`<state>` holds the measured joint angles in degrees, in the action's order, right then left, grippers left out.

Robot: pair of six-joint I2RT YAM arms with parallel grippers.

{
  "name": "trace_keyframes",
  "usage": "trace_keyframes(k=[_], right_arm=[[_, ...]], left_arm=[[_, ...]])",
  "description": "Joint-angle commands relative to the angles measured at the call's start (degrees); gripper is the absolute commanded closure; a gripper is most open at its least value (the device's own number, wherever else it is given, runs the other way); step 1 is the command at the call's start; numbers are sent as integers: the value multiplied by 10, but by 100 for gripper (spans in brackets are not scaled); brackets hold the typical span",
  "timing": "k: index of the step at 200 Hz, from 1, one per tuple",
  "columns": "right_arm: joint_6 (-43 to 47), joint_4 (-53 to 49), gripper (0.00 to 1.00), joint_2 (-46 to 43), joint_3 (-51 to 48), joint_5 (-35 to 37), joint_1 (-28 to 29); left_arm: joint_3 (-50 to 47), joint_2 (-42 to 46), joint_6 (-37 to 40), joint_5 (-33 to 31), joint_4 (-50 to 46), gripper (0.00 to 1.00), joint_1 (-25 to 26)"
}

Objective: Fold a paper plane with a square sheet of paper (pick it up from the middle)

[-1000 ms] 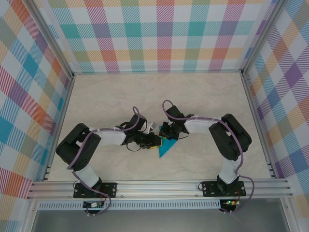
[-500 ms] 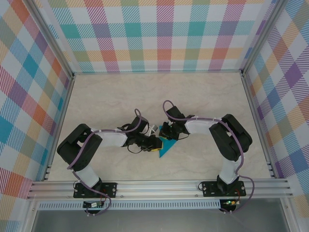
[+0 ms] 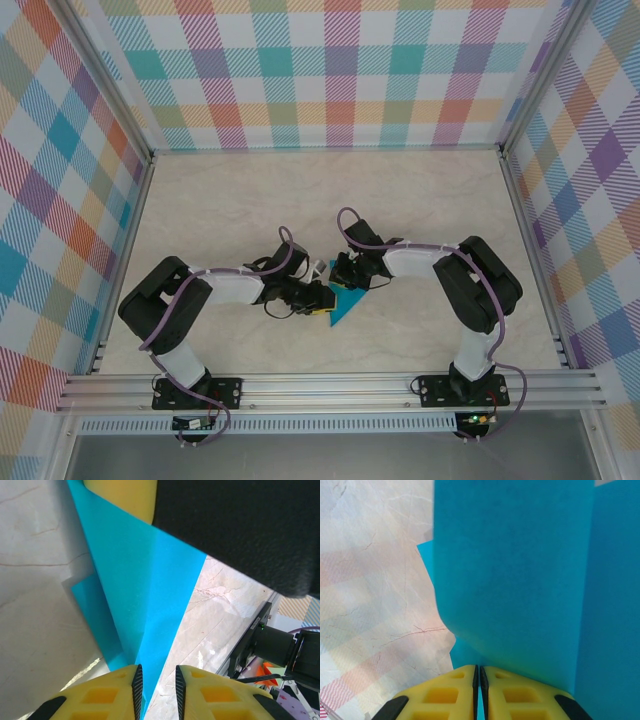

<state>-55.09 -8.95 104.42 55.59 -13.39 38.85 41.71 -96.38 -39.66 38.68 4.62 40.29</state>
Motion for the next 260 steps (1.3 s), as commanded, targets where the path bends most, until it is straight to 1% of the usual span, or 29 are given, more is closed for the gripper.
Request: trace_keyframes(k=[1, 29, 60, 82, 114, 148, 192, 213, 238, 260], right_arm=[[-5, -46, 86, 13, -19, 15, 4], [-4, -48, 86, 11, -19, 17, 5], [-4, -49, 86, 10, -20, 18, 4], [-4, -49, 86, 13, -19, 18, 4], [-5, -49, 86, 12, -19, 18, 4], [-5, -49, 86, 13, -20, 17, 4], [-4, -50, 86, 11, -19, 17, 4], [-5, -51, 86, 12, -20, 17, 4], [-5, -52, 86, 10, -22, 18, 4], [-4, -57, 86, 11, -20, 20, 3]], left_arm=[[2, -14, -3, 5, 2, 76, 8], [-1, -11, 1, 0, -8, 76, 8], [-5, 28, 6, -20, -29, 73, 7], [-1, 38, 7, -34, -46, 73, 7], [-4, 27, 2, -47, -46, 72, 7], [-2, 5, -5, -25, -17, 73, 8], [2, -17, -8, -4, 8, 79, 8], [1, -25, -5, 4, 13, 83, 8], [-7, -23, 9, 13, 11, 92, 8], [-15, -20, 38, 30, 3, 98, 8]])
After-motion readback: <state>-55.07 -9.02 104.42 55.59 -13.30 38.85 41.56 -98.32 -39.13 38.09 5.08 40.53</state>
